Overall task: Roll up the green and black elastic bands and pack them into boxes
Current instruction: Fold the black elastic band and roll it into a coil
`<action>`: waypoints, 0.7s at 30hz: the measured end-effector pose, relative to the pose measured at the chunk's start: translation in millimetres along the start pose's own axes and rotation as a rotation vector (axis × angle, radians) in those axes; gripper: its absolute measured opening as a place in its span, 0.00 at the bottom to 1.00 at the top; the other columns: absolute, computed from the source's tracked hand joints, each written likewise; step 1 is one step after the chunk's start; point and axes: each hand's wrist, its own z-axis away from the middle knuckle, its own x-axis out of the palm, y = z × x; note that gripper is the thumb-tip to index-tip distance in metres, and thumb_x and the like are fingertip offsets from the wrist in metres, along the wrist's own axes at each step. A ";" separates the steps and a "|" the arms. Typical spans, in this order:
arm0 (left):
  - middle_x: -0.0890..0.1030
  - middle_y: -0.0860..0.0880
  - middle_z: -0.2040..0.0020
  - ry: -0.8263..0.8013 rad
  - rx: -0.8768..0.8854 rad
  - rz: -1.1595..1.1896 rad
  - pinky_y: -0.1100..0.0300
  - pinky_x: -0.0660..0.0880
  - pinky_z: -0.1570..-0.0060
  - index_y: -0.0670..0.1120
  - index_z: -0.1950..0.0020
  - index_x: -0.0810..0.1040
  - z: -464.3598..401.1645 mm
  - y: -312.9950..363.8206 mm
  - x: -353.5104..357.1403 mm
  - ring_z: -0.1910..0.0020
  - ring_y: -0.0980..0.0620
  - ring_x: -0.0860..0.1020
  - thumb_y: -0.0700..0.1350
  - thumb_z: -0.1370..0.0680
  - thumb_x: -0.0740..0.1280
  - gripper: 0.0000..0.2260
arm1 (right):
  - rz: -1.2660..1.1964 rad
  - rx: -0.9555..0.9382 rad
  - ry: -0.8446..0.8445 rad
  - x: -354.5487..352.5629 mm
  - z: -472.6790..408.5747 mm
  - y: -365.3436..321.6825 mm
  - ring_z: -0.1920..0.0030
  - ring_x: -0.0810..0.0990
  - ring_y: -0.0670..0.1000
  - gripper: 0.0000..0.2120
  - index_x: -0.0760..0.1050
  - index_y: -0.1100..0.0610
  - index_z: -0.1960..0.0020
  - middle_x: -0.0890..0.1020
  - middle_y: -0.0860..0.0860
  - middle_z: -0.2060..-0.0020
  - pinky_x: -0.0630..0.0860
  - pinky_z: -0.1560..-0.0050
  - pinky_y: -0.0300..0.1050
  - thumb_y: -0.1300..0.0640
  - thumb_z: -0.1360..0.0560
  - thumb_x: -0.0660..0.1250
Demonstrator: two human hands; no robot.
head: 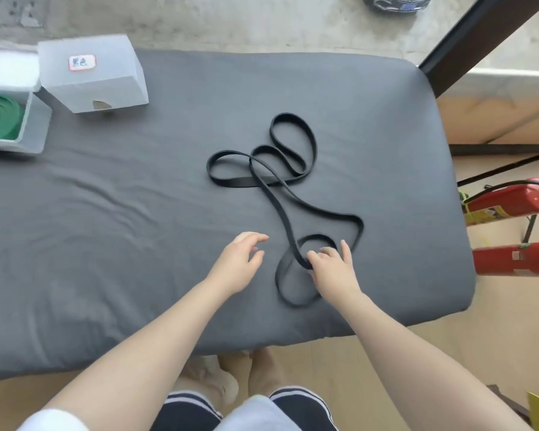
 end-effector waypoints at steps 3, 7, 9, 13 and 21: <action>0.67 0.53 0.32 -0.044 0.119 -0.051 0.60 0.68 0.37 0.51 0.32 0.70 8.4 4.1 -3.3 0.39 0.53 0.72 0.36 0.22 0.58 0.20 | -0.413 -0.014 0.105 -14.4 14.5 -20.6 0.48 0.77 0.56 0.11 0.70 0.57 0.40 0.81 0.53 0.51 0.65 0.39 0.42 0.59 0.22 0.60; 0.60 0.55 0.27 -0.098 0.308 -0.189 0.65 0.61 0.35 0.55 0.30 0.66 34.8 10.4 -23.0 0.31 0.57 0.63 0.35 0.24 0.61 0.25 | -0.826 0.004 0.123 -49.6 40.1 -60.1 0.39 0.76 0.51 0.18 0.69 0.57 0.35 0.78 0.51 0.40 0.70 0.42 0.40 0.57 0.24 0.65; 0.62 0.54 0.28 -0.040 0.338 -0.176 0.65 0.58 0.34 0.53 0.32 0.69 51.0 10.5 -39.3 0.30 0.57 0.62 0.38 0.24 0.64 0.22 | -0.969 -0.026 0.066 -62.2 50.5 -79.5 0.39 0.74 0.46 0.19 0.68 0.57 0.34 0.77 0.51 0.38 0.67 0.42 0.33 0.59 0.24 0.65; 0.69 0.53 0.33 0.038 0.336 -0.150 0.68 0.59 0.38 0.48 0.42 0.75 82.7 -5.8 -77.2 0.34 0.58 0.67 0.42 0.27 0.70 0.14 | -1.161 -0.034 -0.038 -75.3 65.7 -124.3 0.49 0.77 0.47 0.18 0.71 0.53 0.37 0.80 0.50 0.47 0.73 0.45 0.39 0.60 0.26 0.66; 0.80 0.54 0.65 0.169 0.462 -0.649 0.61 0.71 0.64 0.50 0.62 0.69 135.1 -81.0 -126.0 0.58 0.49 0.76 0.39 0.40 0.77 0.18 | -0.846 -0.220 -0.004 -44.6 80.7 -219.5 0.47 0.78 0.50 0.10 0.77 0.57 0.45 0.82 0.52 0.49 0.71 0.44 0.40 0.62 0.25 0.64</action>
